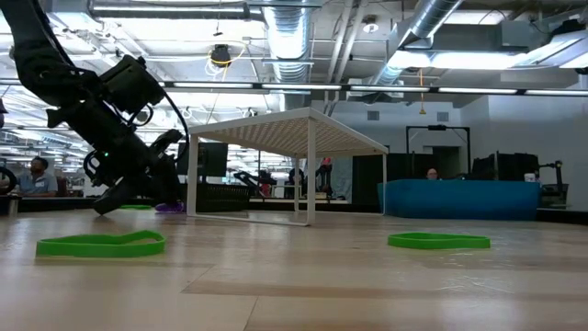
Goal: Pick & Place Office Desk Supplies
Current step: Put the purple spring keychain into the yellow bin
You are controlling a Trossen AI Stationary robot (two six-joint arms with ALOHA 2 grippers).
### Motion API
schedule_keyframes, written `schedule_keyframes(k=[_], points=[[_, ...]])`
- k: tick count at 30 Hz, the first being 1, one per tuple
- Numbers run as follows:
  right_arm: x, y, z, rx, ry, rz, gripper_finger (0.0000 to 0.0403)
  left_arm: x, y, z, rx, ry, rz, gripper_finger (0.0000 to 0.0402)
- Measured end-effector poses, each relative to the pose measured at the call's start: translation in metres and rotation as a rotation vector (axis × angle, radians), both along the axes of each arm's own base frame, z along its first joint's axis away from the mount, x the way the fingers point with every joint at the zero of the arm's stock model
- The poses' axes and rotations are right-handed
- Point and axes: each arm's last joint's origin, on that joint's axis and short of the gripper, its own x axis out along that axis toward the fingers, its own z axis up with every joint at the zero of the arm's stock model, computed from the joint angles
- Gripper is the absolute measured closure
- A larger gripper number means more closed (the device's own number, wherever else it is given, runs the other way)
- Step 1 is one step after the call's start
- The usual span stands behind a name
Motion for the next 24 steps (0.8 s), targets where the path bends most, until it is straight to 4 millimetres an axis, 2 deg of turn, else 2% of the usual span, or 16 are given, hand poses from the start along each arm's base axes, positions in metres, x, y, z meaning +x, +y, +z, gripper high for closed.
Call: schedule_keyframes(k=[11, 24], points=[[-0.0008, -0.0015, 0.0007, -0.017, 0.009, 0.000, 0.0294, -0.0009, 0.0005, -0.0003, 0.035, 0.037, -0.002, 0.0396], [-0.0008, -0.0015, 0.0005, -0.017, 0.008, -0.001, 0.0294, 0.0006, -0.0002, 0.0008, 0.068, 0.044, -0.046, 0.0401]])
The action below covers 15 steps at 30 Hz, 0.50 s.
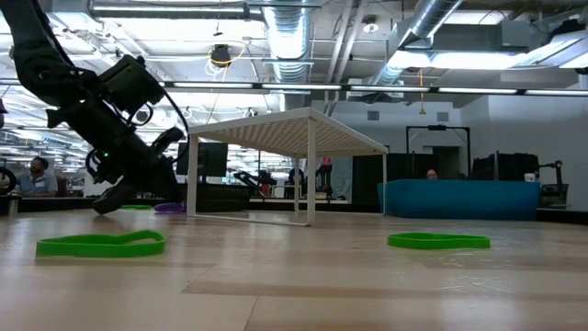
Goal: Pick & Place Office Desk Supplies
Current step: Put the purple spring keychain into the yellow bin
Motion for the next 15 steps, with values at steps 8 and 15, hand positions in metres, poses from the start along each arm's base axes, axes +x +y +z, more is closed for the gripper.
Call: schedule_keyframes(k=[8, 15], points=[[0.000, 0.000, 0.000, 0.006, -0.014, -0.022, 0.0294, 0.004, -0.003, 0.002, 0.031, -0.017, -0.044, 0.0401], [0.001, 0.001, -0.001, 0.018, -0.020, -0.022, 0.0294, 0.006, -0.009, 0.015, 0.094, -0.070, -0.069, 0.0401]])
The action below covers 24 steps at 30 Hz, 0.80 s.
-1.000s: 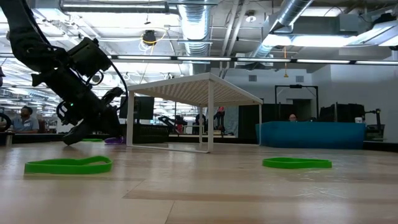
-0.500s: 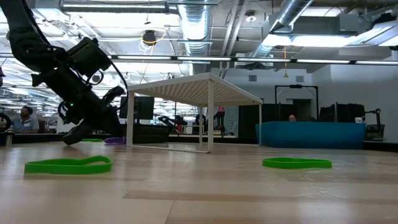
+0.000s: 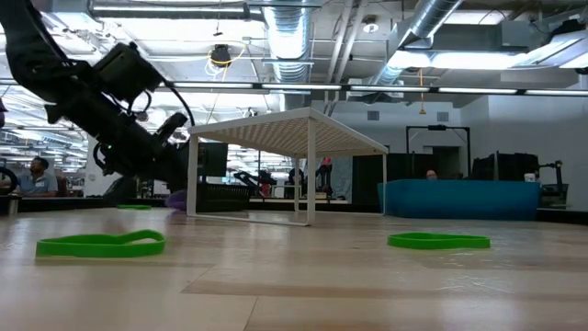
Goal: Pick & Place Office Desk Supplies
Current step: Put the purple spring keychain into the yellow bin
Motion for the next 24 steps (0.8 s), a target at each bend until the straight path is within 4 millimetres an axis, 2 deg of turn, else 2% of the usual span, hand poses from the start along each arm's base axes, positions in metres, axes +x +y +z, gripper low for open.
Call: schedule_keyframes(k=[10, 20, 24], points=[[0.000, 0.000, 0.000, -0.001, -0.005, 0.006, 0.0294, -0.006, 0.000, 0.029, 0.132, -0.108, 0.024, 0.0401], [0.002, -0.001, 0.000, -0.002, -0.005, 0.002, 0.0294, -0.012, -0.002, 0.046, 0.205, -0.178, 0.054, 0.0401], [0.005, -0.002, 0.000, -0.011, -0.024, -0.003, 0.0294, -0.014, -0.002, 0.060, 0.295, -0.233, 0.045, 0.0401]])
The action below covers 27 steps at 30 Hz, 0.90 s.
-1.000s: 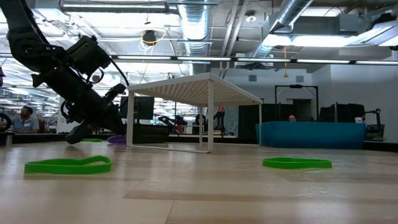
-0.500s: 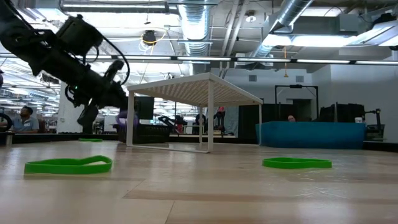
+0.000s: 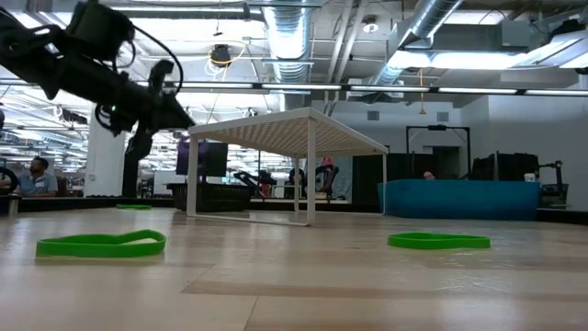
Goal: Pick & Place Office Desk Supplies
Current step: Put the purple spring keychain into the yellow bin
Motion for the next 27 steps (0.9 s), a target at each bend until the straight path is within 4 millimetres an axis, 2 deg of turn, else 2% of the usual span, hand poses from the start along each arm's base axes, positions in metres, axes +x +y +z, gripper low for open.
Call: schedule_keyframes(k=[5, 13, 17, 22, 27], points=[[0.006, -0.003, 0.000, -0.022, -0.040, -0.007, 0.0294, 0.000, 0.000, 0.021, 0.139, -0.051, -0.013, 0.0401], [0.019, -0.011, 0.002, -0.073, -0.133, -0.027, 0.0294, 0.015, 0.001, 0.078, 0.451, -0.002, -0.138, 0.0401], [0.029, -0.015, 0.009, -0.103, -0.215, -0.038, 0.0294, 0.019, 0.000, 0.106, 0.641, 0.034, -0.222, 0.0401], [0.046, -0.021, 0.025, -0.156, -0.377, -0.050, 0.0294, 0.027, -0.002, 0.125, 0.776, 0.088, -0.330, 0.0401], [0.065, -0.027, 0.056, -0.230, -0.593, -0.067, 0.0294, 0.044, -0.003, 0.142, 0.909, 0.111, -0.418, 0.0401]])
